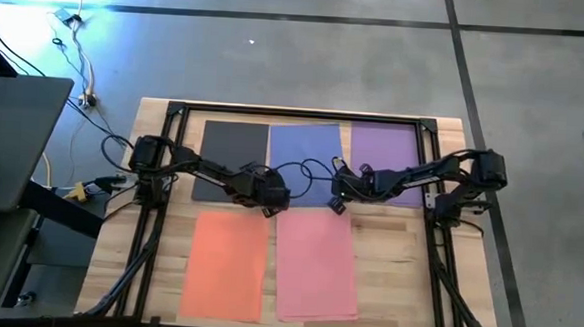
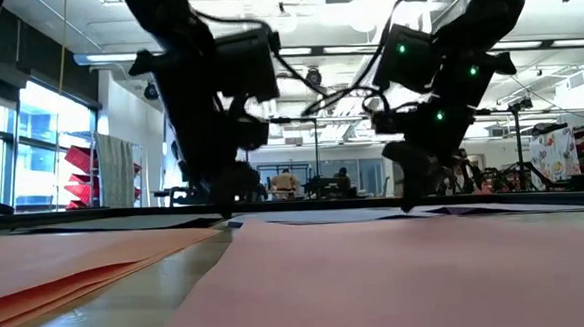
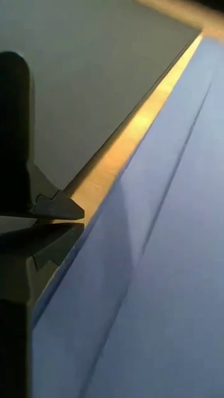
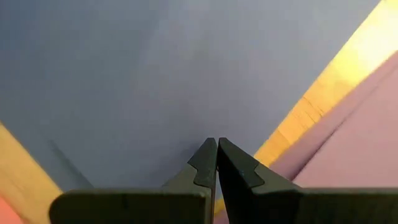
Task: Organize paper
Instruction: Adjust the stacked papers
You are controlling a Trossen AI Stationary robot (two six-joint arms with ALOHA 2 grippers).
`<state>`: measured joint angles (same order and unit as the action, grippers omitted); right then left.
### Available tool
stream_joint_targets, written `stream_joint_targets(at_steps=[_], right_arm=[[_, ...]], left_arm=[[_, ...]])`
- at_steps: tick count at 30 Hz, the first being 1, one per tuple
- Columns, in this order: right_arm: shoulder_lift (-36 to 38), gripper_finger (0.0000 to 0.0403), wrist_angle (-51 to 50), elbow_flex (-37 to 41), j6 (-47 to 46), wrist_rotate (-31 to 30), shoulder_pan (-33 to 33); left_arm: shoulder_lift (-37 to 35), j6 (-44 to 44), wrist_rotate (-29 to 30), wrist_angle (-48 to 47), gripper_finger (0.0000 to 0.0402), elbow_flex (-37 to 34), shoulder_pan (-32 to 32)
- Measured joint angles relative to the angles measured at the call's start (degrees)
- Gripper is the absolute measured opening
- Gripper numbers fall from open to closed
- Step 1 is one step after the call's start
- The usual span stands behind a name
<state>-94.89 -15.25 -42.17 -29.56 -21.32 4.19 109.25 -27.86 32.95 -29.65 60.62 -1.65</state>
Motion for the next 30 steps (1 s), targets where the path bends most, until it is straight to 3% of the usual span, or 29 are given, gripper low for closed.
stream_joint_targets(at_steps=[7, 17, 21, 30], right_arm=[[-0.55, 0.0, 3.27, -0.02, 1.43, 1.01, -0.07], [0.76, 0.0, 4.02, -0.07, 4.55, 1.83, -0.14], [2.82, 0.0, 2.95, -0.07, 1.17, -3.04, -0.19], [0.66, 0.0, 1.44, -0.15, -0.44, -3.02, 3.1]], left_arm=[[-0.04, 1.64, -0.12, 5.57, 0.0, -2.47, 0.7], [-1.09, 3.42, 1.78, 4.91, 0.0, -2.18, 0.13], [-2.31, 3.13, 4.72, 2.81, 0.0, -1.32, -0.29], [-2.18, 1.1, -1.19, 4.94, 0.0, -3.93, 2.87]])
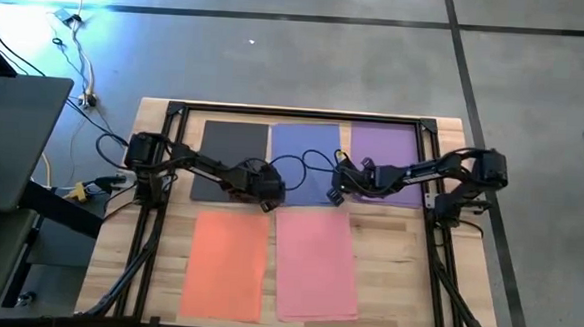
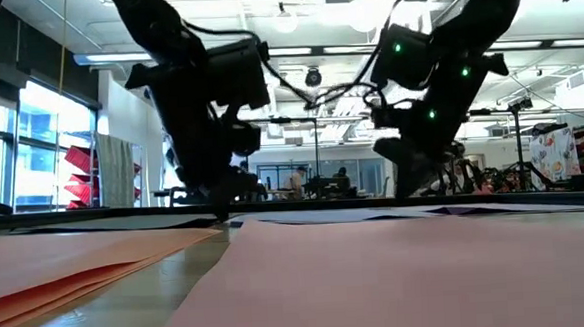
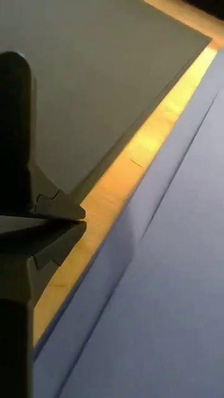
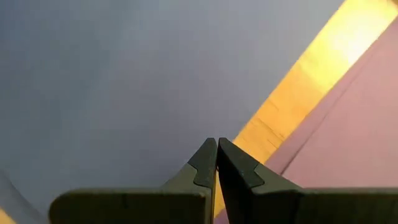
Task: Organize paper
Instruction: Adjust the stacked papers
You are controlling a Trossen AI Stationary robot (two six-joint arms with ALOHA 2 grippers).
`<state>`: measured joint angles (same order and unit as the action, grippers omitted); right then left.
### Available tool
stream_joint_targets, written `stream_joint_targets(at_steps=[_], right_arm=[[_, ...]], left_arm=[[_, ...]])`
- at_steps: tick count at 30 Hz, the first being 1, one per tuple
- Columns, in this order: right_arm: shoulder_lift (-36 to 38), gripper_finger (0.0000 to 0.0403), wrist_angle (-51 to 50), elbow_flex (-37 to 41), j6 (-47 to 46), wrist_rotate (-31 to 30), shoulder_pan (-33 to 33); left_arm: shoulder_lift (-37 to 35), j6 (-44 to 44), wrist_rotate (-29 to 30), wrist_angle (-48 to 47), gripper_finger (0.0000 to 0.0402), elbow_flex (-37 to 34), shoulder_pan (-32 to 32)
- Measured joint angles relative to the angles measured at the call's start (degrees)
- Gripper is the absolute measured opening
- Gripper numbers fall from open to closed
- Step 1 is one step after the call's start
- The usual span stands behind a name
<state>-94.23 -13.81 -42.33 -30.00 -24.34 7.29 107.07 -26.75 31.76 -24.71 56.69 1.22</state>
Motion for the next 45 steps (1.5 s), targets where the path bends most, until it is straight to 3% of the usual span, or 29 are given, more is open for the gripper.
stream_joint_targets(at_steps=[14, 20, 25, 28, 33, 36, 41, 45], right_arm=[[-1.97, 0.0, 2.46, 0.0, 8.54, 3.76, -1.14], [-1.02, 0.0, 2.19, 0.04, 9.28, -3.13, -2.77], [1.71, 0.0, 2.86, 0.04, 9.63, -4.02, -4.82], [2.81, 0.0, 4.73, 0.04, 12.11, -0.51, -6.42], [1.55, 0.0, 11.56, 0.02, 13.4, 6.97, -6.03], [-0.01, 0.0, 14.39, 0.02, 13.58, 8.34, -4.61], [-0.89, 0.0, 15.6, 0.04, 13.6, 11.44, -2.19], [-1.03, 0.0, 15.9, 0.04, 15.05, 12.3, -0.9]], left_arm=[[0.03, 3.78, 2.28, 5.38, 0.0, -1.7, 0.76], [-1.01, 4.47, 6.74, 4.85, 0.0, -1.81, -0.31], [-5.11, 4.88, 8.85, 3.96, 0.0, -1.79, -2.13], [-8.0, 5.0, 5.04, 3.57, 0.0, -1.77, -3.6], [-8.87, 11.71, -15.52, 5.75, 0.0, -1.75, -5.33], [-6.67, 14.28, -23.29, 7.05, 0.0, -1.73, -5.99], [-2.69, 16.83, -24.57, 8.09, 0.0, -1.51, -5.4], [-1.27, 17.23, -19.15, 10.82, 0.0, -1.51, -4.17]])
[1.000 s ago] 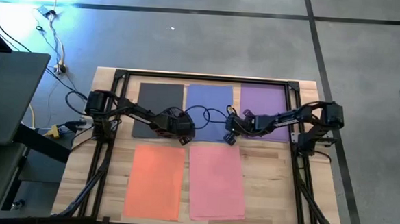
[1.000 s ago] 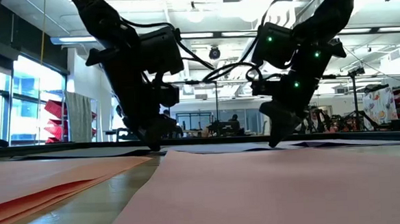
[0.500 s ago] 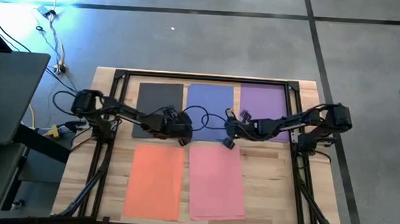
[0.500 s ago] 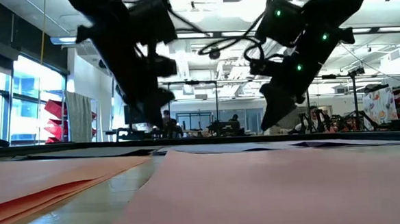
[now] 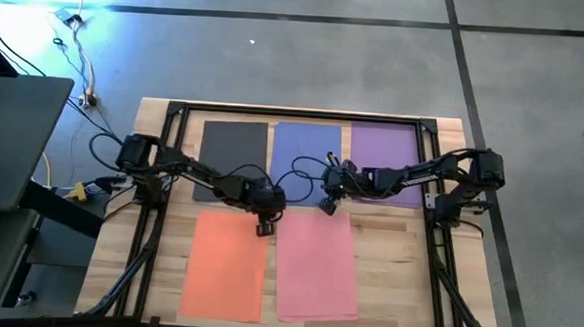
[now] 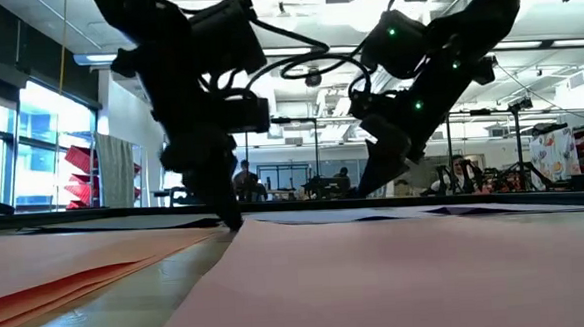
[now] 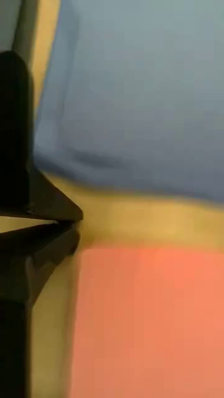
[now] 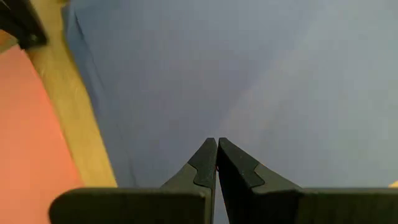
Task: Organize paper
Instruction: Adjust the stacked papers
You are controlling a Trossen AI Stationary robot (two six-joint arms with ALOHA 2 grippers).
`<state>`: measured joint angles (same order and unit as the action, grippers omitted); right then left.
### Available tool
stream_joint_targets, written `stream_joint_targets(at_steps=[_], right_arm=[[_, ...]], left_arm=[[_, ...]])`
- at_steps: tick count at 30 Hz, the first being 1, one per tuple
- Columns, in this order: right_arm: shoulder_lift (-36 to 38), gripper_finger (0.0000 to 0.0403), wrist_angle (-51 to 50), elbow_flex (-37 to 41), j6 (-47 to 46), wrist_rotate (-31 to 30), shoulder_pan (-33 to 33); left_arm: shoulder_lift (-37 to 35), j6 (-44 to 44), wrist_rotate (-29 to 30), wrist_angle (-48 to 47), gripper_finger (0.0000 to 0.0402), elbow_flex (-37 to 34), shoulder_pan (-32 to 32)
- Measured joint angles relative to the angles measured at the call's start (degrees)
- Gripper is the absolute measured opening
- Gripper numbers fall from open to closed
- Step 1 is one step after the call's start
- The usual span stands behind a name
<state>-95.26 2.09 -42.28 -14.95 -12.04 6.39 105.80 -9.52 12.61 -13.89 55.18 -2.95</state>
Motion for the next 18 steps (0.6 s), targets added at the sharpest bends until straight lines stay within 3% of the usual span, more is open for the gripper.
stream_joint_targets(at_steps=[14, 18], right_arm=[[-0.02, 0.0, 1.53, 0.0, 1.94, 1.53, 1.47], [-0.04, 0.0, 3.52, 0.0, 0.27, -1.71, 2.56]], left_arm=[[0.87, 1.16, 8.55, 7.1, 0.0, -0.28, 0.56], [0.89, 1.2, 8.42, 7.89, 0.0, -0.28, 0.4]])
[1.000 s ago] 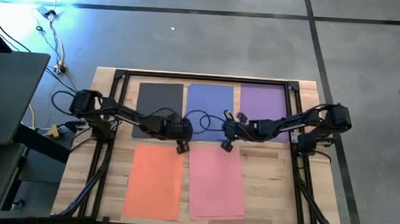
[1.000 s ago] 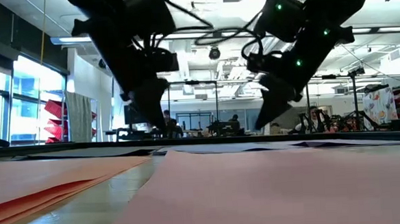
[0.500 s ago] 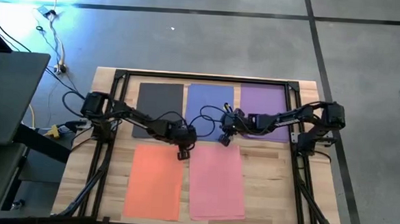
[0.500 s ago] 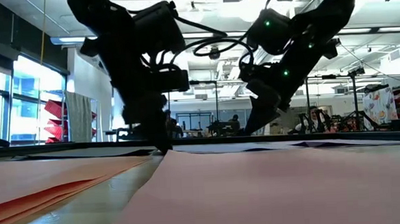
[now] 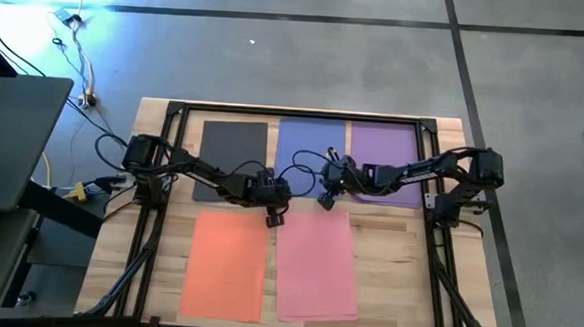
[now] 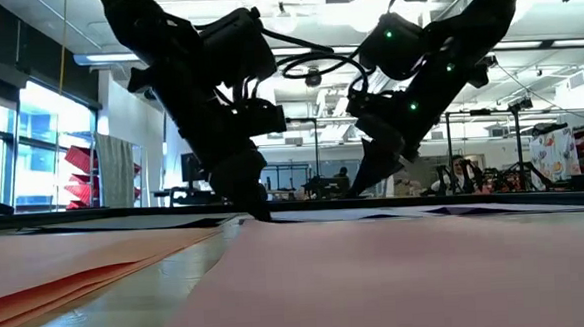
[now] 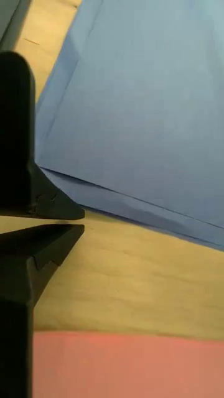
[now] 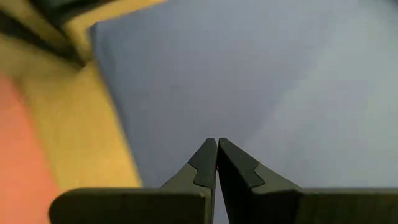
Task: Organize paper
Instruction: Adjust the stacked papers
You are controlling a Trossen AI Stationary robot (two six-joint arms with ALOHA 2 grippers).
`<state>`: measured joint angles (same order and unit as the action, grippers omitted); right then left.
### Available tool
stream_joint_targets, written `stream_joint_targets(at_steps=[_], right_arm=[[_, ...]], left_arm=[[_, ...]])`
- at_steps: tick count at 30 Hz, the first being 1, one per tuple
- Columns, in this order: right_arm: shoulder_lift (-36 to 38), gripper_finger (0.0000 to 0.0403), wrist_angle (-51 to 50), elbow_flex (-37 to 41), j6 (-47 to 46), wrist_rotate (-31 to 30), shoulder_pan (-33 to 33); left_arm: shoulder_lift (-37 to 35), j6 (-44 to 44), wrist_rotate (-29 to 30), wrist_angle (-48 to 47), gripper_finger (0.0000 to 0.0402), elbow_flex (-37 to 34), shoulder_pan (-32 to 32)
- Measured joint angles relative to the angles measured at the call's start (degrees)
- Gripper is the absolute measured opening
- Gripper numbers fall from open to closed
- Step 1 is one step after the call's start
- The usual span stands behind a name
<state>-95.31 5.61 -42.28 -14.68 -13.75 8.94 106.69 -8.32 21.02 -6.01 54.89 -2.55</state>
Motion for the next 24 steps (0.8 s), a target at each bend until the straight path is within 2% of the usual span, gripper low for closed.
stream_joint_targets(at_steps=[6, 11, 24], right_arm=[[-2.54, 0.0, 6.45, -0.07, -1.67, 0.86, 3.31], [-5.35, 0.0, 6.95, -0.02, -3.38, 4.36, 5.38], [-6.05, 0.0, 5.83, 0.0, -0.37, 11.53, 3.62]], left_arm=[[0.61, 0.0, -0.81, 0.84, 0.0, 0.01, -0.04], [2.53, -0.13, -0.51, 4.0, 0.0, 0.11, -0.1], [3.96, -0.59, 0.21, 6.73, 0.0, 0.2, -0.12]])
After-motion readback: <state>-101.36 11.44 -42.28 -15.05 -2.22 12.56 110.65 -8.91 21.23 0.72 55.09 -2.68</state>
